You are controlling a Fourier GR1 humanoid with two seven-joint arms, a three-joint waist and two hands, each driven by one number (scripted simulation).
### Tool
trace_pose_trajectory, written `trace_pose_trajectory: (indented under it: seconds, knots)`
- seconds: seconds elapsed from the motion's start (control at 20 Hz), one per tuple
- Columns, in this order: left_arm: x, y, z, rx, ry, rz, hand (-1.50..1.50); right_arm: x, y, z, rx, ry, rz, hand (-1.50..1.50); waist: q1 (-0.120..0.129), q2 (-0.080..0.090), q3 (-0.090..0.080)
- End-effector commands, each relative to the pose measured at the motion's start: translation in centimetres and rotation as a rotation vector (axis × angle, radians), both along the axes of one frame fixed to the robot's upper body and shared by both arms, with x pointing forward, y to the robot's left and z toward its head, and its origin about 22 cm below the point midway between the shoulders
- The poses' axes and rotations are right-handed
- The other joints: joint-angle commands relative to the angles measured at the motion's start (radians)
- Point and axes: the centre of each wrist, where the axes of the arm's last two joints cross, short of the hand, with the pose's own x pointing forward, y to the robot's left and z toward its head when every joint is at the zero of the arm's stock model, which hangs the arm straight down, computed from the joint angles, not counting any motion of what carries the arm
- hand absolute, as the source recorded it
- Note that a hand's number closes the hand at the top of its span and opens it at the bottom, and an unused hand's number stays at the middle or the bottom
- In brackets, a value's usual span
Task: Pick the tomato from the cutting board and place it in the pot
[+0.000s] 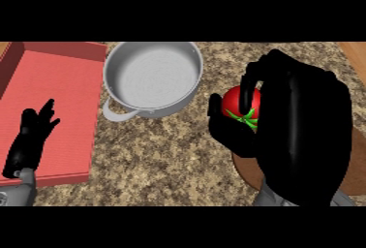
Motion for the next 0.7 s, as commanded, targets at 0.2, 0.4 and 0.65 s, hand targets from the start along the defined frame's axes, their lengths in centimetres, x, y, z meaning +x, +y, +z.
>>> trace_pose_trajectory:
  seconds: [0.2, 0.4, 0.65]
  knots:
    - [1.7, -0.5, 0.8, 0.01, 0.011, 0.015, 0.0, 2.7, 6.0, 5.1, 0.009, 0.084, 0.048, 1.5, 0.013, 0.006, -0.002]
    - [0.3, -0.8, 0.1, 0.002, 0.028, -0.014, 0.0, 5.7, 7.6, 6.3, 0.046, 0.152, 0.052, 1.5, 0.029, 0.005, -0.002]
    - [0.9, -0.7, -0.3, 0.006, 0.032, -0.025, 0.0, 9.8, 9.2, 6.4, 0.089, 0.216, 0.049, 1.5, 0.033, 0.01, -0.002]
